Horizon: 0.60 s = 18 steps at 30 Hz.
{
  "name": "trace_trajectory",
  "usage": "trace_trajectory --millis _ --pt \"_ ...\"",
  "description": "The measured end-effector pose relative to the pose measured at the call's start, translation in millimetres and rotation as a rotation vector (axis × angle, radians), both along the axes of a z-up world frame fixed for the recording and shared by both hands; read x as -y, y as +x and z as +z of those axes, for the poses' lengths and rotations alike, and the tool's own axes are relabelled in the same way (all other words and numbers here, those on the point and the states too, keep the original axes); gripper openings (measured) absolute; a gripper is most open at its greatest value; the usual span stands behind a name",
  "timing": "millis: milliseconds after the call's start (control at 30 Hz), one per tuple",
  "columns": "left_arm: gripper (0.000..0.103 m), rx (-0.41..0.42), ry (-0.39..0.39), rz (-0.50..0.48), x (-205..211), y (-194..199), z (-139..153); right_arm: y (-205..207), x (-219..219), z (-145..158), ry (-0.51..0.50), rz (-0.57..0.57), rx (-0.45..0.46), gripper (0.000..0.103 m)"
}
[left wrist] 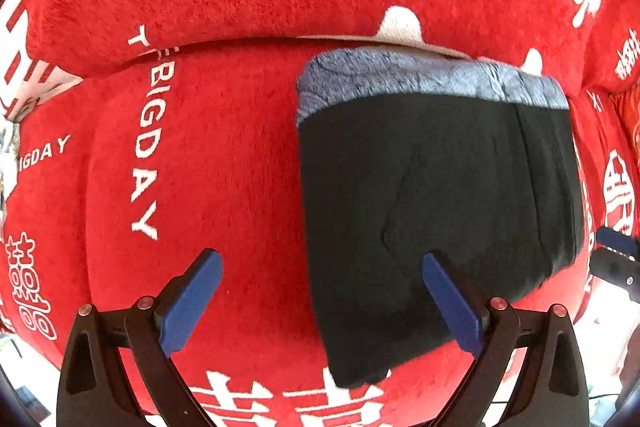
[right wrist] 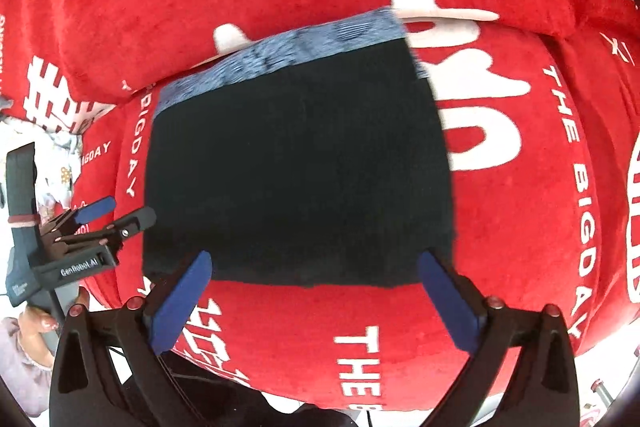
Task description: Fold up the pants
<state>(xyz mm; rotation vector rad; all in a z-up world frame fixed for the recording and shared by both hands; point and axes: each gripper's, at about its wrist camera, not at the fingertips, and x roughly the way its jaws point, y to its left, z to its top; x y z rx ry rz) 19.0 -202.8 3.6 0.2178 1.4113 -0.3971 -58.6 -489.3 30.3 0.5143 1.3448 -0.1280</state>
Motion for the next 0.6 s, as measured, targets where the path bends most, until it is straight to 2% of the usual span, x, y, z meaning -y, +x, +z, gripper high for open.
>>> trace_trajectory --millis 167,267,433,533,567,600 --pt "0.100 0.035 0.025 0.066 -2.2 28.2 1.0 0.0 29.7 -3.3 -0.002 -0.042 -0.007 0.103" --pt "0.100 0.052 0.029 0.152 -7.7 54.8 -2.8 5.4 42.6 -3.6 0.000 -0.066 0.007 0.103" --pt "0.100 0.055 0.042 0.206 -8.5 84.6 -11.4 34.0 62.8 1.7 -0.046 -0.066 0.072 0.102" --pt "0.100 0.056 0.037 0.210 -12.7 90.7 -11.0 56.8 82.2 -4.5 0.029 -0.087 0.111 0.089" --pt "0.100 0.052 0.032 0.213 -14.4 93.1 -12.2 64.5 89.2 -7.8 0.054 -0.098 0.118 0.078" --pt "0.100 0.045 0.024 0.217 -15.3 94.2 -12.9 71.9 95.9 -11.4 0.075 -0.107 0.121 0.072"
